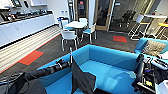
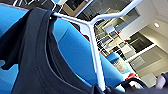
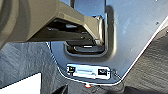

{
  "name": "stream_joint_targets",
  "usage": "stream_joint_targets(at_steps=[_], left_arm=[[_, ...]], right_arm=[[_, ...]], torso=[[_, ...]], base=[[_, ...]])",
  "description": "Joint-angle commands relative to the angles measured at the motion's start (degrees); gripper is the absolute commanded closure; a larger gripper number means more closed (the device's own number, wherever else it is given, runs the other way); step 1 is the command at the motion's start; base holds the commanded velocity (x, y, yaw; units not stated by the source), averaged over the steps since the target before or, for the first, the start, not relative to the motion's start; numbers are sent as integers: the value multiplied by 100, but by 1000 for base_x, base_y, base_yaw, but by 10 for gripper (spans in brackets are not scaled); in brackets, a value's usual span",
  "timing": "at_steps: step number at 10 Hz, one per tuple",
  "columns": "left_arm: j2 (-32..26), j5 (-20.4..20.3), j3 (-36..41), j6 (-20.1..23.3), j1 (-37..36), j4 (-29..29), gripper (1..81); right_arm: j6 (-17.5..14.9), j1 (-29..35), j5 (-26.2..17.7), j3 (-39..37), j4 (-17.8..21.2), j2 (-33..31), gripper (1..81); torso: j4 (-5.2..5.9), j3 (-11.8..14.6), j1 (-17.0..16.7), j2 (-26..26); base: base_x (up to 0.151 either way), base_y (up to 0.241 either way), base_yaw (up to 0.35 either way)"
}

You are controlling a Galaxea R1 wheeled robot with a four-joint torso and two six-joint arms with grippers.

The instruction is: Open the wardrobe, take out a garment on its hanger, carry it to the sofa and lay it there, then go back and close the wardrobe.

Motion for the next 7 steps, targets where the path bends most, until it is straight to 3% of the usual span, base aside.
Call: stream_joint_targets(at_steps=[1, 7], left_arm=[[-344, -117, 143, 65, -575, 448, 811], [-1014, -99, -94, 65, -91, 827, 811]], right_arm=[[25, -34, -319, 40, -9, 16, 10], [25, -43, -310, 31, -9, 16, 10]], torso=[[0, 0, 0, 0], [0, 0, 0, 0]], base=[[0, 0, 0], [0, 0, 0]])
